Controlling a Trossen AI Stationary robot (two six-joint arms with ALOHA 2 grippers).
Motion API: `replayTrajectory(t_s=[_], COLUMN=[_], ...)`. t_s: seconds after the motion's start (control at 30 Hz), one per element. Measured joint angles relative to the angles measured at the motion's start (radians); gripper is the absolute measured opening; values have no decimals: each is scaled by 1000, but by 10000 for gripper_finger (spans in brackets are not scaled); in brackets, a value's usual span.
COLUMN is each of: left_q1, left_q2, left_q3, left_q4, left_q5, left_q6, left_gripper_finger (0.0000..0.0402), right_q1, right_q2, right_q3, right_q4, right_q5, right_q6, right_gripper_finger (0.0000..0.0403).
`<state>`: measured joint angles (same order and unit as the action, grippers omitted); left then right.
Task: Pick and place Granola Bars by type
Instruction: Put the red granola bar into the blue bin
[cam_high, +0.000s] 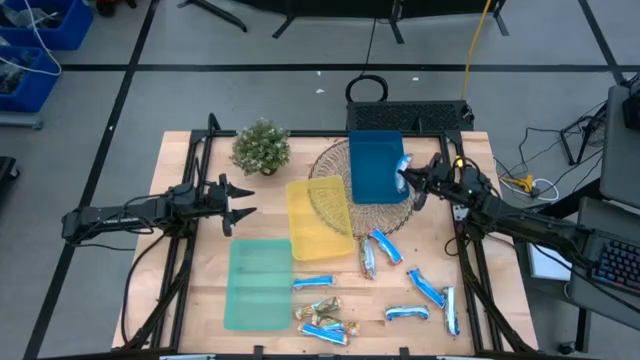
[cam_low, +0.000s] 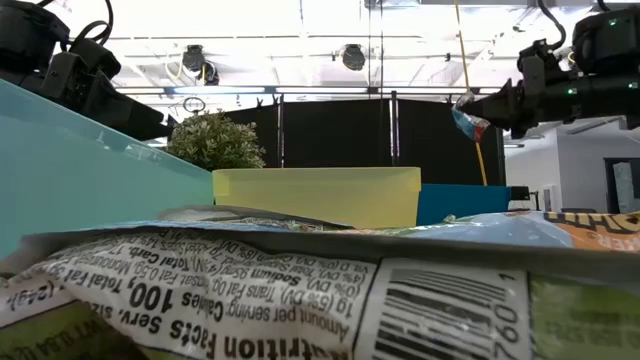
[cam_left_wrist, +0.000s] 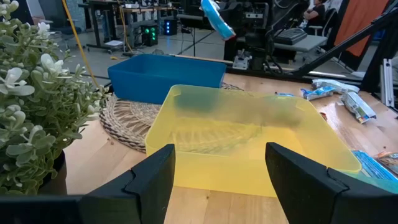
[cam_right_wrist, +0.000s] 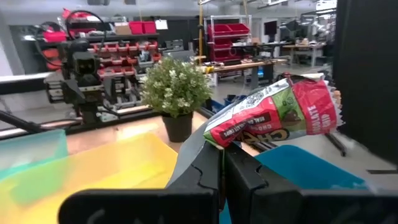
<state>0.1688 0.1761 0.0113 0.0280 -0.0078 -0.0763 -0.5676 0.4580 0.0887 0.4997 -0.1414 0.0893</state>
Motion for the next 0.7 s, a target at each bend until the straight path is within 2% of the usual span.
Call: replayTrajectory(t_s=[0.17,0.33,0.47,0.7], left_q1=[0,0,0,0], left_q2=[0,0,0,0], left_q3=[0,0,0,0], left_q4=[0,0,0,-1], left_q5=[0,0,1,1], left_q6=[0,1,1,1], left_gripper_finger=[255,255,255,255], right_q1=[-41,-76,-99,-117], right_q2=[89,167,219,306], right_q3=[1,7,55,214], right_q4=[122,191,153,-33], right_q5=[-72,-74,-74,-99], right_q6=[44,57,64,37], right_gripper_finger=[0,0,0,0])
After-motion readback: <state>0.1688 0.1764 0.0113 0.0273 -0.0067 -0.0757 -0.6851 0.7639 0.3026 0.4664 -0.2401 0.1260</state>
